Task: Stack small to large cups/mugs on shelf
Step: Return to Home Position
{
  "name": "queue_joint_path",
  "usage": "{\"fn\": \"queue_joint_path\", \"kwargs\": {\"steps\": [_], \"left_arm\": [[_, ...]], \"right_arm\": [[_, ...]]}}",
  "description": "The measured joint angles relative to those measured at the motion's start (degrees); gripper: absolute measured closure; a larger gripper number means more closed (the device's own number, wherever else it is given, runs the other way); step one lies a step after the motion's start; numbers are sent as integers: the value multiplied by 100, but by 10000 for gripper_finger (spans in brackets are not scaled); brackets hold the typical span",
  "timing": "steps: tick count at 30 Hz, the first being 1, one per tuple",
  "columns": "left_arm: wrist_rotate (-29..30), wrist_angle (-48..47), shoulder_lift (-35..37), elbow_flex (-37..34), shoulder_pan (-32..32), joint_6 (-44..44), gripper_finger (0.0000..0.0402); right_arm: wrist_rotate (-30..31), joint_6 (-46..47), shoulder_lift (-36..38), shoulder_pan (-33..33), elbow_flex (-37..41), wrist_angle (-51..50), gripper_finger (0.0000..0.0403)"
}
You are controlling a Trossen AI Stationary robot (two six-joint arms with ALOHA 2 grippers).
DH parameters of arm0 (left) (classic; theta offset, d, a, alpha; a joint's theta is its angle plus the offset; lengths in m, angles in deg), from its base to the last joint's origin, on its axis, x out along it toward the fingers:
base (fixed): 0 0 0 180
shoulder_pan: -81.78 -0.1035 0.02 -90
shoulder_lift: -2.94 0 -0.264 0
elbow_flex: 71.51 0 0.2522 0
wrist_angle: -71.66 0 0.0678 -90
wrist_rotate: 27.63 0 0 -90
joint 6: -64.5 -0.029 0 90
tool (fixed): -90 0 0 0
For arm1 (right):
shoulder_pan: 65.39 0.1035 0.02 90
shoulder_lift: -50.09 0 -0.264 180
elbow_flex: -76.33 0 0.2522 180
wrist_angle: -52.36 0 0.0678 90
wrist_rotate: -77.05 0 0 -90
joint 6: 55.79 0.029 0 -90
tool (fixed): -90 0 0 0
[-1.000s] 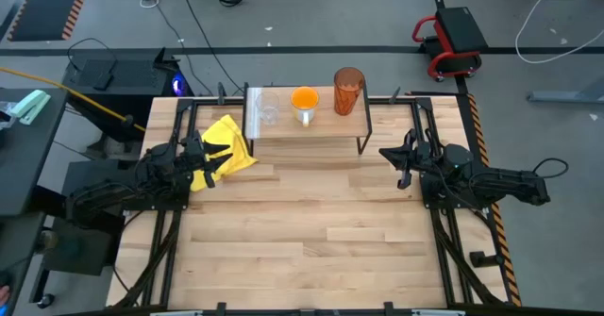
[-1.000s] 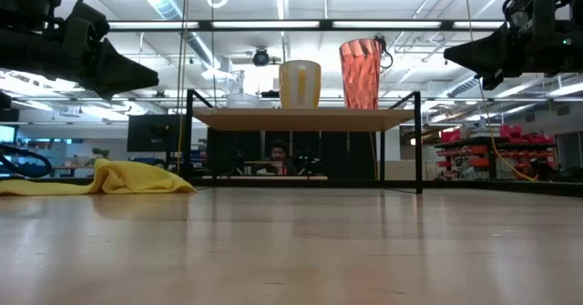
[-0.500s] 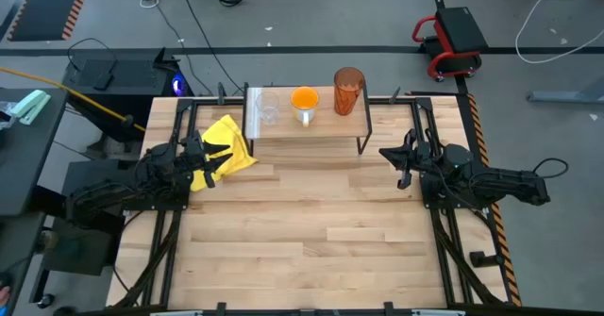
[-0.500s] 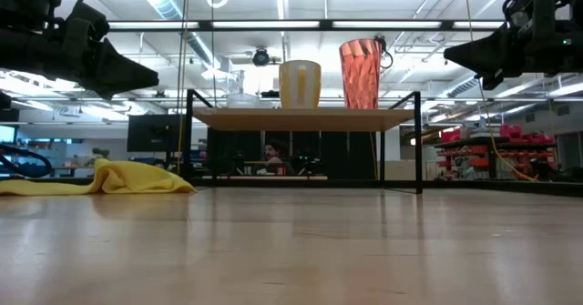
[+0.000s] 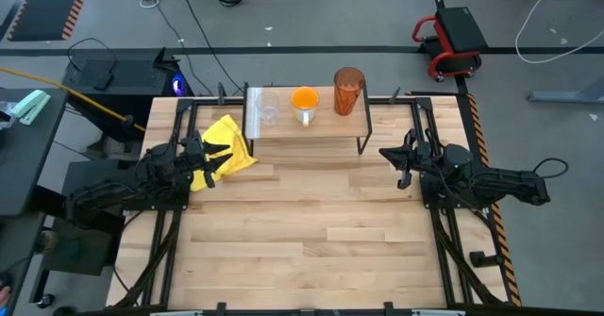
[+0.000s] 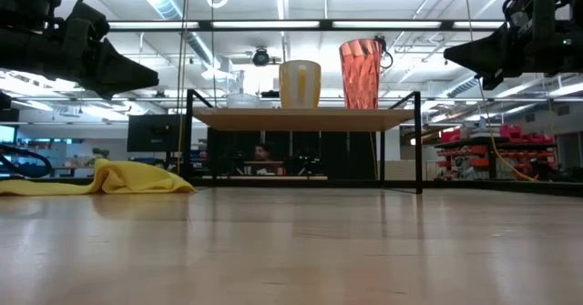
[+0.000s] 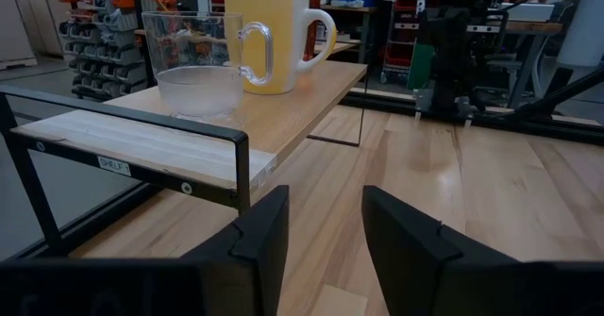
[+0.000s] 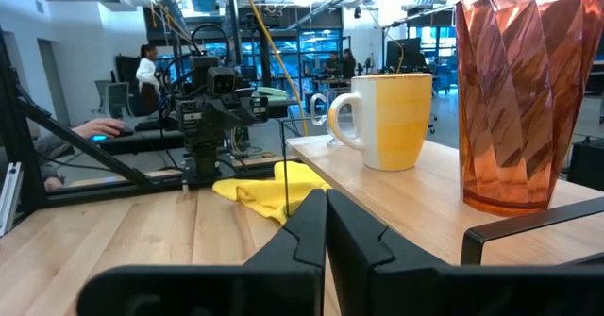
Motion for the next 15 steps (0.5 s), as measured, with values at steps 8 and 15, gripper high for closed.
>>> {"fn": "queue_joint_path", "kwargs": {"steps": [8,15], "left_arm": [[1,1,0,1,0,0,263],[2,1,2,2,0,-1,254]], "right_arm": [[0,0,1,-2,2,0,385],[-1,0,0,-1,0,0,385]]}}
